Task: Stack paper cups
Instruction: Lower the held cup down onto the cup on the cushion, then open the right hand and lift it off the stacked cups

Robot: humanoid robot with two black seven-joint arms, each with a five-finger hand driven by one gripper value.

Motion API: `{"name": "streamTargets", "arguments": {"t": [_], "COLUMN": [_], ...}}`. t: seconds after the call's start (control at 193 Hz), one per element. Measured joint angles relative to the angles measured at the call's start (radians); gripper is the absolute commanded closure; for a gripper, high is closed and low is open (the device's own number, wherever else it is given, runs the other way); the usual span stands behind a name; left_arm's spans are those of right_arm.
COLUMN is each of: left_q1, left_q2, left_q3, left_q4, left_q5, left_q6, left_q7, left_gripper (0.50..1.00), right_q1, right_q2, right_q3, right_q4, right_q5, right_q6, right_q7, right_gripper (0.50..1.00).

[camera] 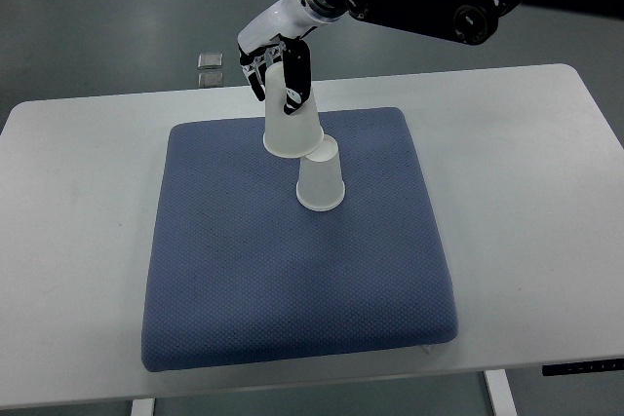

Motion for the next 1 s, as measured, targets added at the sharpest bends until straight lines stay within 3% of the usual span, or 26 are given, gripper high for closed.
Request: {"name": "streamTargets", "arguments": {"t": [1.0], "left_q1": [0.001], "left_q2": [0.000], "left_q3": [0.000], "left_q4": [0.001], "left_q5": [0.000], "left_q6": [0.000], "left_q7": [0.000], "left_gripper": [0.500], "right_q1": [-0.093], "right_q2": [-0.009], "right_q3": [-0.009], "right_q4": [-0.030], "right_q5": [-0.064], "right_q6": [-0.018], "right_q7": [0.000], "right_gripper": [0.875]}}
